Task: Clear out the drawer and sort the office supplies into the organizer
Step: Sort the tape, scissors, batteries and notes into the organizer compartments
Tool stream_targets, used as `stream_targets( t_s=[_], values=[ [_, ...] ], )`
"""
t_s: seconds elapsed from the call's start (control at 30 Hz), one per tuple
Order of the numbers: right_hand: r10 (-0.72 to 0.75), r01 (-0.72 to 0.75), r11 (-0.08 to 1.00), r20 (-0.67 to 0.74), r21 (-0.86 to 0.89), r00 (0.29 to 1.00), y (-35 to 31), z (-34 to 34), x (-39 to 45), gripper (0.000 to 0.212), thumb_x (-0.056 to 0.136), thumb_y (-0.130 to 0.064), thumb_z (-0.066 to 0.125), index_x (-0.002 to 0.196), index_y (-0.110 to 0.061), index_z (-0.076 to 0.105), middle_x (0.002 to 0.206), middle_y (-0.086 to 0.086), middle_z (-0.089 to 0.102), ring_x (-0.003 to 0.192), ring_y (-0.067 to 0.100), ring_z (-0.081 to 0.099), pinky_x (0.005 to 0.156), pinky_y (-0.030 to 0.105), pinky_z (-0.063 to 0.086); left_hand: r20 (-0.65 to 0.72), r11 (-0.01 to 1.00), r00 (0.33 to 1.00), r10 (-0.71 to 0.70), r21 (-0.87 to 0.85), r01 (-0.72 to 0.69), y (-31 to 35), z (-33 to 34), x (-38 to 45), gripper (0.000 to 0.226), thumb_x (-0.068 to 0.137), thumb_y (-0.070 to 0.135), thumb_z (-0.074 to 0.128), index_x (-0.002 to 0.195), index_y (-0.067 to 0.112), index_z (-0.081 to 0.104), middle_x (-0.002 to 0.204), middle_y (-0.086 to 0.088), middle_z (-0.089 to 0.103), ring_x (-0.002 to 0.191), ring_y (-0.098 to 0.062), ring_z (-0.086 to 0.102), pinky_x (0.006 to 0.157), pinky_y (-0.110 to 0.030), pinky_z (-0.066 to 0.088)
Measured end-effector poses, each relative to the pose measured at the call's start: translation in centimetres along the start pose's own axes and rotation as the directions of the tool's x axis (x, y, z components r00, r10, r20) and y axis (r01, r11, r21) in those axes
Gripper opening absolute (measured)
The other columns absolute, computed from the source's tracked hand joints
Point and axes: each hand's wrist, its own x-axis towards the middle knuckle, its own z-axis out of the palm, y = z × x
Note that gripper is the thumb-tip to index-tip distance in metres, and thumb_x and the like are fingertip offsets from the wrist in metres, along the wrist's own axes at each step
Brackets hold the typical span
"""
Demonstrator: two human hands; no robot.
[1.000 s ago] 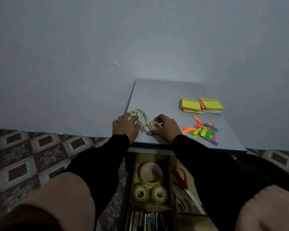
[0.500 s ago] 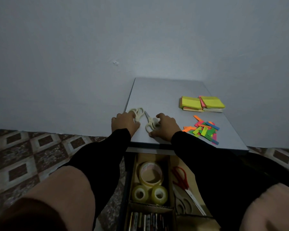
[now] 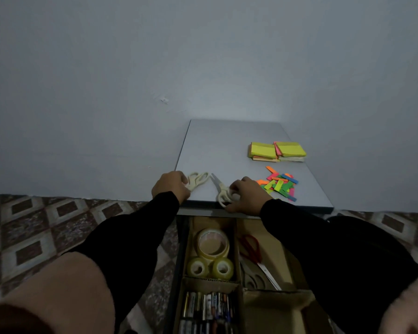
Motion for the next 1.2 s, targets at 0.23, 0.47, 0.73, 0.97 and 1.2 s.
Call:
stream_targets(
  t_s=[0.23,0.47,0.73,0.97,1.2],
  values=[
    [-0.084,0.084,0.996,0.003,0.036,0.996,2.2,-0.3,-6.2,0.064,0.073,-0.032,0.076,0.126,-0.008,0.05,0.117,0.012,0.046,0.107,0.028,0.047,0.09,0.033,0.042,0.03,0.976,0.986,0.162,-0.15,-0.156,-1.2,0.0,-6.3,0.024,0.074,0.006,0.067,0.068,0.028,0.056,0.071,0.005,0.065,0.081,-0.019,0.063,0.076,-0.028,0.05],
    [-0.051,0.051,0.999,0.003,-0.002,0.999,5.6,0.3,-10.6,0.069,0.074,-0.035,0.075,0.132,-0.012,0.047,0.123,0.01,0.044,0.115,0.028,0.04,0.095,0.034,0.038,0.073,0.941,0.955,0.287,-0.208,-0.267,-1.7,2.0,-11.2,0.032,0.073,0.004,0.073,0.067,0.028,0.052,0.068,0.006,0.06,0.071,-0.015,0.06,0.071,-0.026,0.048],
    [0.077,-0.07,0.995,0.095,-0.072,0.992,9.9,3.2,-12.4,0.067,0.074,-0.034,0.074,0.131,-0.012,0.047,0.128,0.011,0.043,0.117,0.03,0.042,0.098,0.036,0.04,0.174,0.956,0.949,0.263,-0.181,-0.232,-2.4,5.0,-13.7,0.014,0.077,0.006,0.072,0.084,0.013,0.062,0.084,-0.004,0.067,0.081,-0.019,0.064,0.071,-0.026,0.051],
    [0.198,-0.197,0.98,0.102,-0.016,0.975,11.1,7.0,-10.4,0.071,0.076,-0.035,0.073,0.135,-0.011,0.043,0.132,0.012,0.042,0.121,0.03,0.038,0.1,0.034,0.034,0.236,0.966,0.941,0.244,-0.14,-0.215,-2.9,6.6,-12.9,0.018,0.075,0.009,0.073,0.087,0.016,0.061,0.086,-0.001,0.066,0.085,-0.019,0.064,0.078,-0.034,0.052],
    [0.268,-0.264,0.963,0.132,-0.048,0.954,11.2,10.4,-7.8,0.077,0.078,-0.045,0.069,0.139,-0.011,0.037,0.136,0.013,0.038,0.124,0.032,0.036,0.104,0.037,0.033,0.213,0.957,0.937,0.279,-0.139,-0.253,-3.7,7.7,-12.1,0.026,0.075,0.008,0.072,0.077,0.026,0.052,0.071,0.019,0.054,0.076,-0.011,0.058,0.066,-0.023,0.042]
  ],
)
